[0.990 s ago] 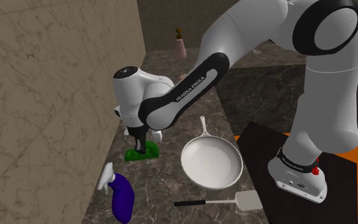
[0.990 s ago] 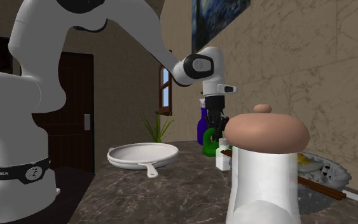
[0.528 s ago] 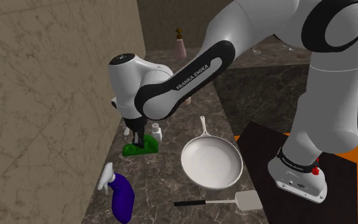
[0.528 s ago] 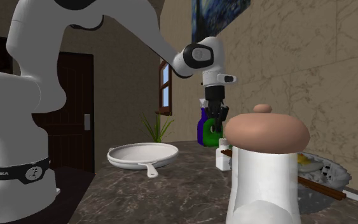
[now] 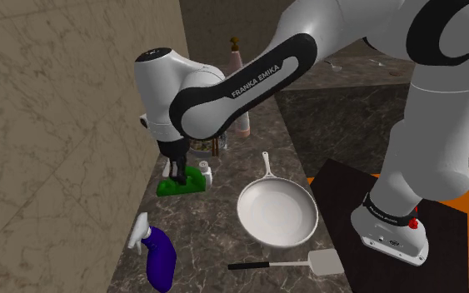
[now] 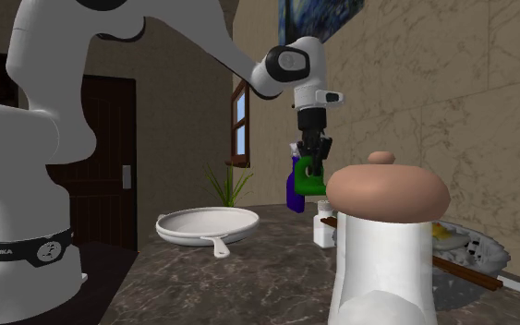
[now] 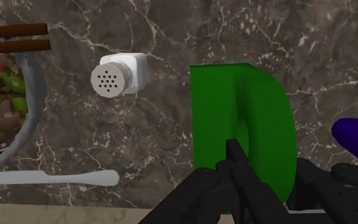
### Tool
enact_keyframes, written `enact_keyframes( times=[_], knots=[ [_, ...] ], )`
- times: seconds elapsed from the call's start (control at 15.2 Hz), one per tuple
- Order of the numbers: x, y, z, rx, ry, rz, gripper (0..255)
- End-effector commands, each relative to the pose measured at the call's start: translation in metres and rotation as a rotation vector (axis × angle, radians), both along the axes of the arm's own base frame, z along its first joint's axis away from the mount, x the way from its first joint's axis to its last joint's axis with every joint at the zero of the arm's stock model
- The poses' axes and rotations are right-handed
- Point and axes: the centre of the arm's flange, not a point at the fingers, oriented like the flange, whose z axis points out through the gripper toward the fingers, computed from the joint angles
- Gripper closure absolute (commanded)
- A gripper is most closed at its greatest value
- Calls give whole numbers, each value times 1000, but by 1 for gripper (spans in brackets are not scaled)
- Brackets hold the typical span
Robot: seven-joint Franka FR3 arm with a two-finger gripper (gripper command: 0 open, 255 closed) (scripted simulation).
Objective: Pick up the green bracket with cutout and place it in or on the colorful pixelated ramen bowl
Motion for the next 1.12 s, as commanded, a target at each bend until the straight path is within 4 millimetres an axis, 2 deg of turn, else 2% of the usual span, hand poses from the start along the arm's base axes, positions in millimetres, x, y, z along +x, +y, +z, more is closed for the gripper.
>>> enact_keyframes(
  times=[0.0,0.86,1.06],
  knots=[
    [1,-1,11,0,0,0,255],
    [1,-1,75,0,0,0,255],
    [22,-34,77,0,0,0,255]
  ],
)
